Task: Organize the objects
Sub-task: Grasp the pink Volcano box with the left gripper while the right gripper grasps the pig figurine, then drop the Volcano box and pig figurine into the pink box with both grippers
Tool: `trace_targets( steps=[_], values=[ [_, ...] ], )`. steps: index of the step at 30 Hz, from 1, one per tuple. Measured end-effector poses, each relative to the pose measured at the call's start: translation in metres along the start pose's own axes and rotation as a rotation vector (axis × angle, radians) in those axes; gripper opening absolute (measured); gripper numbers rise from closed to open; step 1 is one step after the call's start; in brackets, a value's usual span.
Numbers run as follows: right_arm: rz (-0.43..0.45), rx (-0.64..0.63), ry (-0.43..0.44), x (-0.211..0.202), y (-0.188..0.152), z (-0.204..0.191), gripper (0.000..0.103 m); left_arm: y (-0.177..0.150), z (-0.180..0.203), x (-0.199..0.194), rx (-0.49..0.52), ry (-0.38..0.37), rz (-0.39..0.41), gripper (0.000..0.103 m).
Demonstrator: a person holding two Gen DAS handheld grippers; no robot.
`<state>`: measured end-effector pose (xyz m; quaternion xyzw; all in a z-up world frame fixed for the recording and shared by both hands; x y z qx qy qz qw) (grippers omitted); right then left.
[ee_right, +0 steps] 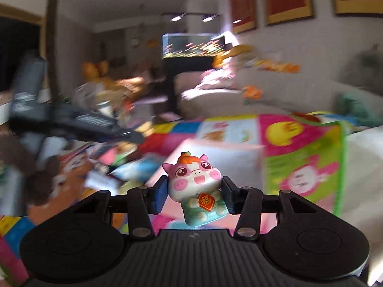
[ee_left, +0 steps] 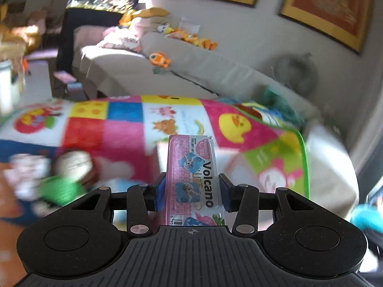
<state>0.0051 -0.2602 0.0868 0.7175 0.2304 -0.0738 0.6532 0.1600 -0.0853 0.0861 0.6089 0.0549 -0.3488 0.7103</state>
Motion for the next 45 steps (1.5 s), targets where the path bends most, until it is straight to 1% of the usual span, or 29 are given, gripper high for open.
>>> trace_targets(
  steps=[2,4,6,7,9,11,13,14,16,18,19,20,21,22,23,25,27,29,31,33,34,35,36,38,39,41,43,45],
  values=[
    [0.014,0.011,-0.024,0.004,0.004,0.008,0.047,0.002,0.006,0.035,-0.022,0.023,0.007,0.049],
    [0.017,0.016,-0.041,0.008,0.004,0.016,0.047,-0.007,0.011,0.064,-0.009,0.05,-0.017,0.049],
    [0.002,0.017,-0.064,0.019,0.003,0.022,0.047,-0.02,0.01,0.074,0.001,0.055,-0.072,0.047],
    [-0.005,0.017,-0.073,0.024,0.002,0.024,0.047,-0.024,0.009,0.072,0.002,0.044,-0.077,0.047],
    [-0.014,0.018,-0.088,0.031,0.002,0.03,0.047,-0.026,0.008,0.054,0.016,0.005,-0.043,0.047],
    [-0.025,0.036,-0.086,0.042,0.004,0.035,0.047,-0.023,0.003,0.033,0.015,-0.012,-0.004,0.047],
    [-0.043,0.064,-0.079,0.049,0.005,0.04,0.047,-0.021,-0.01,0.0,0.009,-0.024,0.07,0.047],
    [-0.057,0.084,-0.072,0.059,0.007,0.041,0.047,-0.02,-0.013,-0.01,0.02,-0.014,0.098,0.047],
    [-0.097,0.126,-0.054,0.077,0.01,0.043,0.047,-0.021,-0.032,-0.036,0.052,0.048,0.152,0.047],
    [-0.147,0.186,-0.032,0.101,0.012,0.044,0.047,-0.026,-0.055,-0.054,0.058,0.131,0.172,0.047],
    [-0.168,0.21,-0.022,0.113,0.013,0.044,0.047,-0.029,-0.068,-0.061,0.039,0.169,0.169,0.047],
    [-0.187,0.225,-0.013,0.124,0.012,0.042,0.048,-0.032,-0.08,-0.064,0.016,0.189,0.16,0.047],
    [-0.199,0.233,-0.012,0.133,0.01,0.039,0.054,-0.034,-0.094,-0.065,-0.013,0.204,0.142,0.047],
    [-0.204,0.243,-0.019,0.141,0.009,0.037,0.065,-0.036,-0.103,-0.065,-0.027,0.211,0.128,0.047],
    [-0.195,0.243,-0.026,0.145,0.008,0.034,0.068,-0.036,-0.11,-0.065,-0.029,0.21,0.113,0.047],
    [-0.18,0.206,-0.005,0.143,0.003,0.02,0.072,-0.033,-0.116,-0.056,-0.012,0.186,0.08,0.047],
    [-0.169,0.156,0.006,0.137,-0.002,0.008,0.078,-0.031,-0.113,-0.047,-0.012,0.144,0.074,0.047],
    [-0.159,0.091,-0.008,0.13,-0.008,-0.002,0.078,-0.029,-0.106,-0.03,-0.028,0.094,0.066,0.047],
    [-0.154,0.057,-0.025,0.125,-0.012,-0.006,0.078,-0.025,-0.099,-0.006,-0.038,0.046,0.035,0.047],
    [-0.154,0.059,-0.025,0.119,-0.016,-0.006,0.078,-0.021,-0.092,0.024,-0.024,0.017,-0.004,0.047],
    [-0.156,0.068,-0.026,0.117,-0.019,-0.004,0.078,-0.019,-0.091,0.041,-0.012,0.015,-0.026,0.047],
    [-0.158,0.076,-0.028,0.114,-0.022,-0.004,0.079,-0.018,-0.092,0.058,-0.003,0.027,-0.056,0.047],
    [-0.141,0.072,-0.034,0.108,-0.025,-0.004,0.079,-0.016,-0.095,0.076,0.009,0.051,-0.092,0.047],
    [-0.1,0.035,-0.062,0.094,-0.03,-0.007,0.081,-0.019,-0.103,0.105,0.02,0.108,-0.193,0.045],
    [-0.09,0.025,-0.061,0.089,-0.033,-0.008,0.082,-0.021,-0.106,0.111,0.018,0.124,-0.22,0.034],
    [-0.071,0.02,-0.047,0.075,-0.038,-0.009,0.084,-0.027,-0.109,0.108,0.016,0.102,-0.244,0.032],
    [-0.06,0.017,-0.049,0.068,-0.042,-0.008,0.086,-0.036,-0.103,0.093,0.016,0.034,-0.282,0.032],
    [-0.05,0.028,-0.063,0.063,-0.045,-0.003,0.086,-0.051,-0.095,0.071,0.027,-0.014,-0.311,0.032]
  ],
)
Point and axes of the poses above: each gripper's, at about its wrist camera, not at the fingertips, and x roughly the way its jaws point, z to its right, y to its top, the point moved 6 cm from there along x, roughly the way its jaws point, and after that the axes turned 6 degrees about x, right-handed, at the moved point
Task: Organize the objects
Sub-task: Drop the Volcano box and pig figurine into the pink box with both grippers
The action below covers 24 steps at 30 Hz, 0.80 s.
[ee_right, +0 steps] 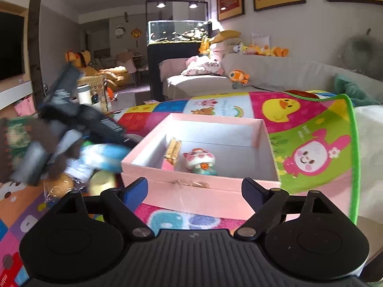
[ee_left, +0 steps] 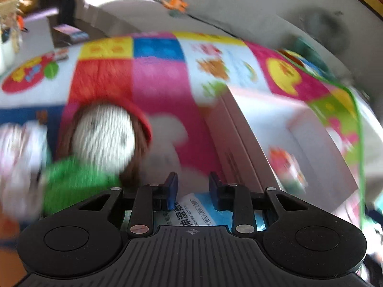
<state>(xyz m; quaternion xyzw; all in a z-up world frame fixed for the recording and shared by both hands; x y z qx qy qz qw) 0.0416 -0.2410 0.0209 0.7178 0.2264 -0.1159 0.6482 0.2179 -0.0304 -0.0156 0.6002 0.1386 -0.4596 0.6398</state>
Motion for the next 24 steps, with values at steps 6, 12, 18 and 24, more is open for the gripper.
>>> trace_targets(
  steps=[6,12,18,24],
  values=[
    [-0.006,0.118,-0.023,0.005,-0.007,0.017,0.086,-0.068,0.03,-0.053,-0.004,-0.143,-0.044,0.03],
    [-0.01,0.137,-0.034,0.001,-0.023,0.017,0.09,-0.11,0.063,-0.145,0.176,-0.08,0.167,0.03],
    [-0.036,0.162,-0.067,0.007,-0.035,0.022,0.1,-0.164,0.049,-0.185,0.278,0.197,0.092,0.033],
    [-0.061,0.2,-0.08,0.011,-0.036,0.029,0.103,-0.195,0.015,-0.163,0.249,0.311,-0.031,0.032]
  ],
)
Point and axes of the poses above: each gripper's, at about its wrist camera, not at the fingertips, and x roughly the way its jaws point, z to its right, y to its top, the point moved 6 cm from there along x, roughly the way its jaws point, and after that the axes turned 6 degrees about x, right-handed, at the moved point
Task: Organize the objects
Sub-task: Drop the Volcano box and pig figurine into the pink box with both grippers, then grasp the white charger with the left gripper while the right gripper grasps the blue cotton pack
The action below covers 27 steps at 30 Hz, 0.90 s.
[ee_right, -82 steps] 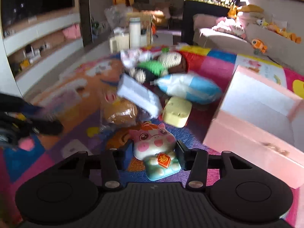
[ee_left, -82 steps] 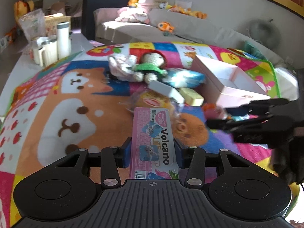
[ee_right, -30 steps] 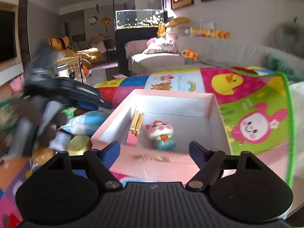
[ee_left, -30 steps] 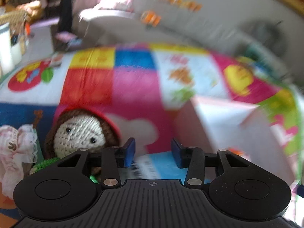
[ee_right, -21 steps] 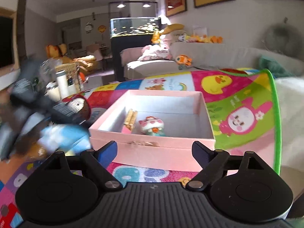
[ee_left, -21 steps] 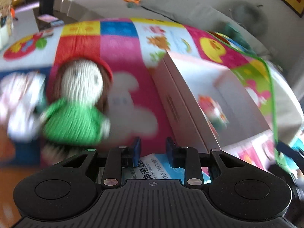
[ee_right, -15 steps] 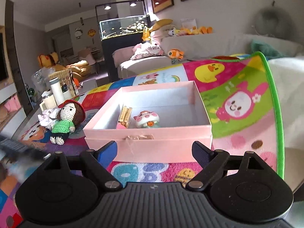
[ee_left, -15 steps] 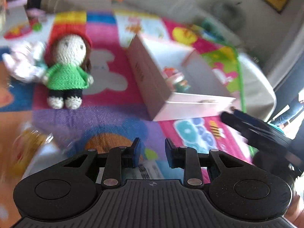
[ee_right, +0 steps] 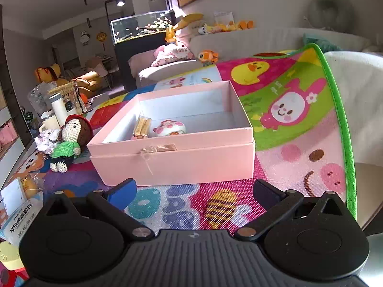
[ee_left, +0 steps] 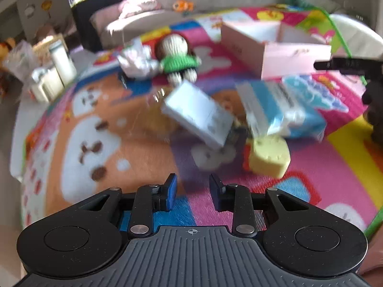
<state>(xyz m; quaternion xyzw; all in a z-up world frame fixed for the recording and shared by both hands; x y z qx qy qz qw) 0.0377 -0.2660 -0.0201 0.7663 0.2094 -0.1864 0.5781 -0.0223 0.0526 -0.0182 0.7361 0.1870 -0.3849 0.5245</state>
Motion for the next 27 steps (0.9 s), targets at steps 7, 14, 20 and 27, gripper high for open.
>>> trace_targets(
  steps=[7,14,20,27],
  values=[
    [-0.049,0.023,0.002,0.007,-0.002,0.002,0.103,0.009,0.007,0.012,-0.03,-0.048,0.055,0.03],
    [-0.092,0.068,0.008,0.014,-0.003,0.008,0.103,0.008,0.019,0.011,0.013,-0.063,0.073,0.037],
    [-0.103,0.094,0.015,0.016,-0.003,0.01,0.103,0.003,0.03,0.004,0.06,-0.175,0.069,0.037],
    [-0.112,0.122,0.021,0.018,-0.002,0.014,0.103,-0.003,0.061,-0.007,0.145,-0.262,0.071,0.054]
  ],
)
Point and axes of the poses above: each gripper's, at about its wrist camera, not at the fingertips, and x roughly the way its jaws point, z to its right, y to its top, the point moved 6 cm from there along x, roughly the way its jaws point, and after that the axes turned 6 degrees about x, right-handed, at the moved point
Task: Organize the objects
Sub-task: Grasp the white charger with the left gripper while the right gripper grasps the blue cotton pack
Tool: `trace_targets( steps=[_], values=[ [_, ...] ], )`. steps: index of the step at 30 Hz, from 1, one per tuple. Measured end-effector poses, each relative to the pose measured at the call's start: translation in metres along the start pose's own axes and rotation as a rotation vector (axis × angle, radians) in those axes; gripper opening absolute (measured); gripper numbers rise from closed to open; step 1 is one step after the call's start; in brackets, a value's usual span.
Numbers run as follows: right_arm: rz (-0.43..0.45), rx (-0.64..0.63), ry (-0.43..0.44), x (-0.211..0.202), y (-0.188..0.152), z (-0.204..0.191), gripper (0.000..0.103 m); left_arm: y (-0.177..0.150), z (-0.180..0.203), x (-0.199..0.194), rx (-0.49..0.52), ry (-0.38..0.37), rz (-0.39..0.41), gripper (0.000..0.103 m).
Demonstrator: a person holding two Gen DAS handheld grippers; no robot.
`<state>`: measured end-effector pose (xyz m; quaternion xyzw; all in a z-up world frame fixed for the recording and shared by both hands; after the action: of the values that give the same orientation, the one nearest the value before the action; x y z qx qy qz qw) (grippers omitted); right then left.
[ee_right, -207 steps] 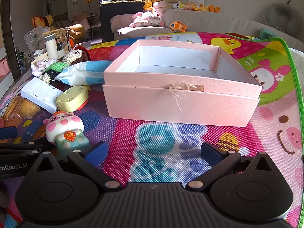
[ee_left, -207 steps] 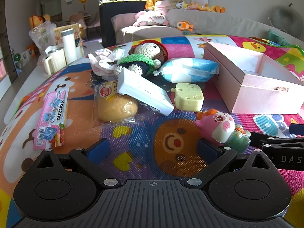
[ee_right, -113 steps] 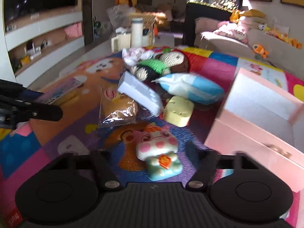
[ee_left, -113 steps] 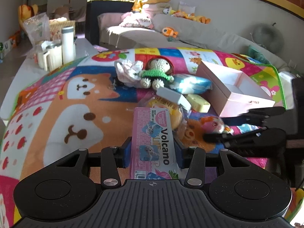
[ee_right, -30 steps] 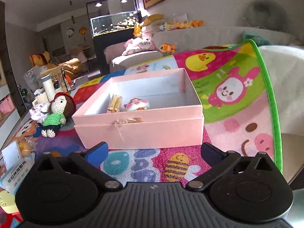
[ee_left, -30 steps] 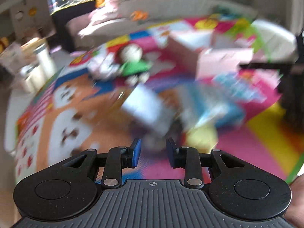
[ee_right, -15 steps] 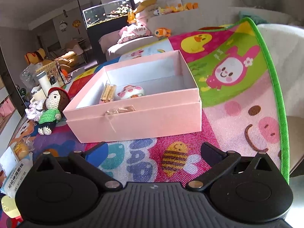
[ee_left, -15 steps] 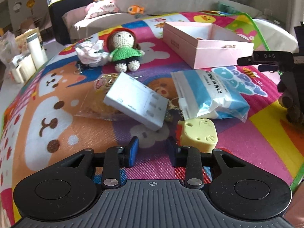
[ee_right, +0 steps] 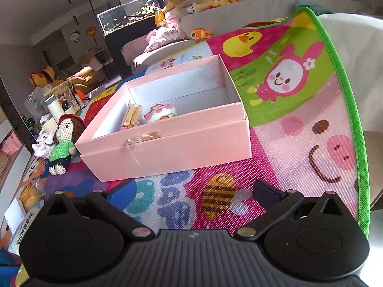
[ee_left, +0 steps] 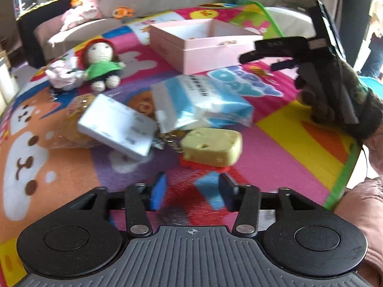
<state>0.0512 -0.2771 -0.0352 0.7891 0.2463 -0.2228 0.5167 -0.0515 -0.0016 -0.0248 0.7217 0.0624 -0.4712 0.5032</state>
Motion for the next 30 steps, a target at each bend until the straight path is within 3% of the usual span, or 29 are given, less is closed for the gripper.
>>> trace_targets(
  steps=[3,5,9,12,15,18,22,28,30],
  values=[
    [0.002,0.007,0.001,0.0,0.0,0.001,0.103,0.002,0.004,-0.004,0.01,-0.049,-0.014,0.054],
    [0.003,0.011,0.003,-0.001,0.0,0.001,0.103,0.006,-0.002,-0.012,-0.027,-0.036,0.005,0.054],
    [0.005,0.017,0.006,0.0,0.001,0.002,0.103,0.016,-0.037,-0.022,-0.32,0.008,0.077,0.056],
    [0.006,0.018,0.005,0.0,0.001,0.002,0.103,0.019,-0.063,-0.02,-0.521,0.035,0.111,0.052],
    [0.006,0.018,0.005,0.0,0.001,0.002,0.103,0.025,-0.083,-0.011,-0.598,0.119,0.107,0.052],
    [0.007,0.019,0.005,0.0,0.001,0.002,0.103,0.035,-0.094,0.0,-0.647,0.133,0.113,0.052],
    [0.008,0.021,0.002,-0.001,0.001,0.002,0.103,0.058,-0.089,0.021,-0.58,0.194,0.118,0.052],
    [0.034,0.001,-0.005,-0.005,0.0,-0.001,0.103,0.068,-0.052,0.057,-0.328,0.217,0.05,0.053],
    [0.061,-0.034,0.039,-0.014,0.0,-0.006,0.103,0.064,-0.051,0.056,-0.284,0.219,0.049,0.053]
  ],
)
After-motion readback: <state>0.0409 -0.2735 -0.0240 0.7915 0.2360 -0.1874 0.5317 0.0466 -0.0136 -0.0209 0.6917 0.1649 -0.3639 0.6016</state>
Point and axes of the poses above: each gripper's, at about its wrist camera, not at the fingertips, and x roughly the way its jaws point, z to its right, y to its top, the point moved 6 cm from there along x, roughly the way its jaws point, and after that the axes turned 6 degrees about x, right-handed, at the moved point
